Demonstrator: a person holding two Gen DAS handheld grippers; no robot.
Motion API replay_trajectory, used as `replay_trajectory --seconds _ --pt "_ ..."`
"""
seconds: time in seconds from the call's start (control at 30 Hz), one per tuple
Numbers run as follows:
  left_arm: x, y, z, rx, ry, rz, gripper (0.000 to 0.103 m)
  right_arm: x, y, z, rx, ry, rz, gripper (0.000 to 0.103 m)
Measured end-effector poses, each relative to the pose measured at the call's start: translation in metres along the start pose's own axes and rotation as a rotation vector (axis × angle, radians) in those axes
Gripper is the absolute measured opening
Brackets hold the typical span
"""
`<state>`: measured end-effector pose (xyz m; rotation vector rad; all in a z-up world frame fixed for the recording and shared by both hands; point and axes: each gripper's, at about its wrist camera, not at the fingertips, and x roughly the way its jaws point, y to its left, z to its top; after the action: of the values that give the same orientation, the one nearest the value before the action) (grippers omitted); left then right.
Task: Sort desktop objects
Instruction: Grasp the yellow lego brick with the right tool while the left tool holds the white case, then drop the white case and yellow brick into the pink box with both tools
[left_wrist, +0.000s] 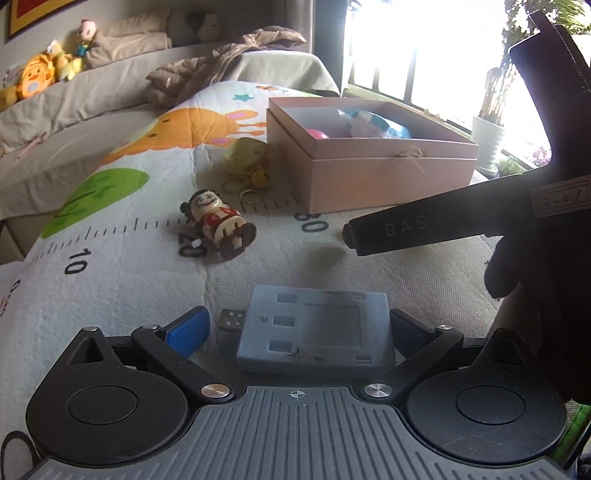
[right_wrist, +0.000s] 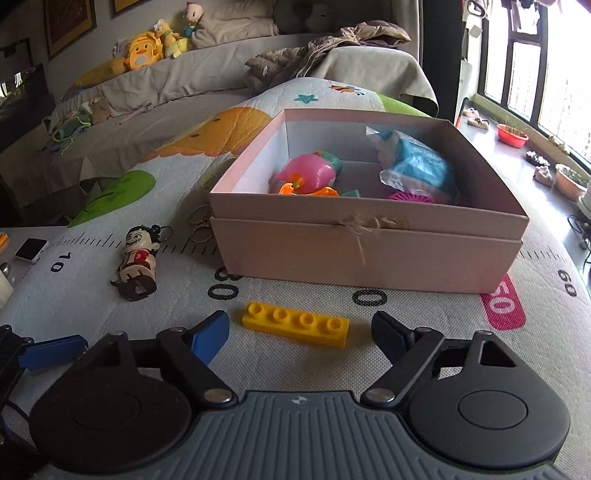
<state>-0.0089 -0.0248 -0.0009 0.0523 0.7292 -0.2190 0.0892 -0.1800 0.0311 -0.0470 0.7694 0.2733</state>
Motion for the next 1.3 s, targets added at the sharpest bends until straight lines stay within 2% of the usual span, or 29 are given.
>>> replay_trajectory --seconds 0.07,0.23,0.57,0.6,0.67,0.8,1.0,1.1,1.17,1.3 --pt "0.000 0.000 0.000 -0.001 0.000 -0.001 0.103 0.000 0.005 0.001 -0.036 -0.003 -0.015 0.064" --pt "0.001 -0.001 0.001 0.004 0.003 0.004 0.103 -0.011 -0.004 -0.006 -0.052 -0.005 -0.018 0.064" --pt "0.002 -0.004 0.001 0.018 0.011 0.022 0.103 -0.054 -0.048 -0.045 -0.109 -0.035 -0.051 0.064" --pt "0.002 -0.004 0.001 0.018 0.011 0.022 0.103 -0.057 -0.051 -0.048 -0.112 -0.040 -0.062 0.066" --pt "0.003 -0.004 0.001 0.017 0.011 0.025 0.103 -0.061 -0.058 -0.053 -0.099 -0.048 -0.081 0.078" --pt "0.002 -0.005 0.002 0.018 0.012 0.033 0.103 -0.062 -0.067 -0.057 -0.044 -0.057 -0.074 0.079" --pt "0.001 -0.009 0.003 0.022 0.012 0.044 0.102 -0.059 -0.061 -0.054 -0.016 -0.042 -0.076 0.079" --pt "-0.001 -0.012 0.003 0.031 0.010 0.034 0.096 -0.055 -0.055 -0.052 -0.012 -0.044 -0.090 0.075" --pt "-0.003 -0.014 0.003 0.043 0.013 0.026 0.096 -0.056 -0.052 -0.051 -0.028 -0.044 -0.073 0.063" --pt "-0.016 -0.018 0.005 0.085 -0.027 0.002 0.096 -0.066 -0.053 -0.050 -0.051 -0.054 -0.077 0.063"
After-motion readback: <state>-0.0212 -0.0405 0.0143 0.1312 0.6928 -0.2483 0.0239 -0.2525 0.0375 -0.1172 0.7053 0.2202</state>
